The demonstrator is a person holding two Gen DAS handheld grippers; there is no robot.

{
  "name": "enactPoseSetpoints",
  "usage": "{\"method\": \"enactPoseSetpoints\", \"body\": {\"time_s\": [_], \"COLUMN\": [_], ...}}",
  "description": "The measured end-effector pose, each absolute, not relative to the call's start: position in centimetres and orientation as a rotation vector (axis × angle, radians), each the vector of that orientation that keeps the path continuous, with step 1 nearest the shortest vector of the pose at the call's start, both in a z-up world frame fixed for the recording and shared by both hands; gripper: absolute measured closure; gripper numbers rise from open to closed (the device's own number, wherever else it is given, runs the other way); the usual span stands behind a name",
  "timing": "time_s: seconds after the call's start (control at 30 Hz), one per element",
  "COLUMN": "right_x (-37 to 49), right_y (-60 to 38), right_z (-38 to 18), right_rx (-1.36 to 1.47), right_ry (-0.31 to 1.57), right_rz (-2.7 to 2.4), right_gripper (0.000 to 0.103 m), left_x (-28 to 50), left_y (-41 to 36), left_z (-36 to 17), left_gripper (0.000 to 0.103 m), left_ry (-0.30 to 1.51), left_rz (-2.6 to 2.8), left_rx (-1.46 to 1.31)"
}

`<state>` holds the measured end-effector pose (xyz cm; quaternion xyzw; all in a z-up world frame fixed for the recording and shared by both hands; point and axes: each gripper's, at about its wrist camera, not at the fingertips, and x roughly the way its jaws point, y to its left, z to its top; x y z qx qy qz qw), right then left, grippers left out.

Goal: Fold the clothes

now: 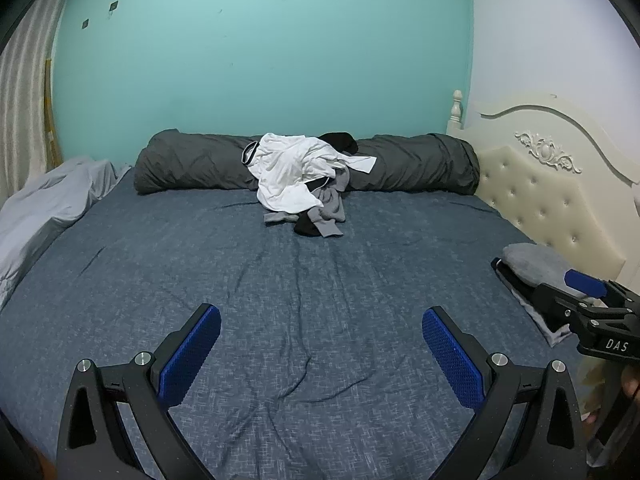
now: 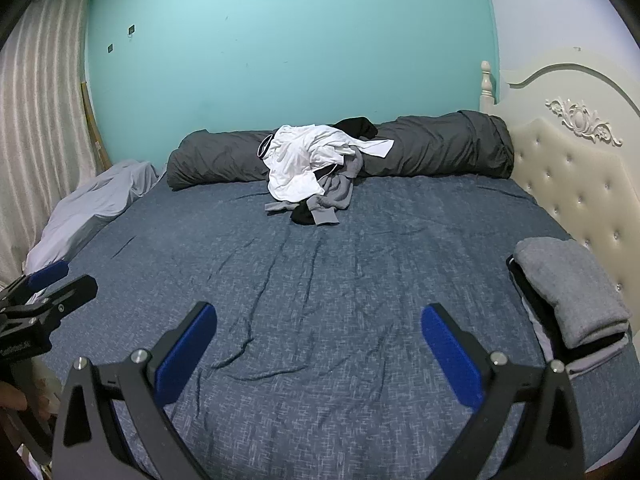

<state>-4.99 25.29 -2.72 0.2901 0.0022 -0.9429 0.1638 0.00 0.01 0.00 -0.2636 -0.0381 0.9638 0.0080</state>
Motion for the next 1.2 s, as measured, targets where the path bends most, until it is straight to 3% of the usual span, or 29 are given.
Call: {"method": "enactPoseSetpoints", "body": {"time_s": [1.2], "right_x": [-5.0], "right_y": [25.7], "right_z": [-2.0], "right_rx": [0.826], "right_ry": [-0.003], "right_rz": [-2.693], "right_gripper": [0.0], "left_x": [-0.4], "left_y": [1.1], "left_z": [0.0], "left_gripper": [0.0], "left_ry": [-0.101], "left_rz": [2.985], "left_rx": [-0.842]}}
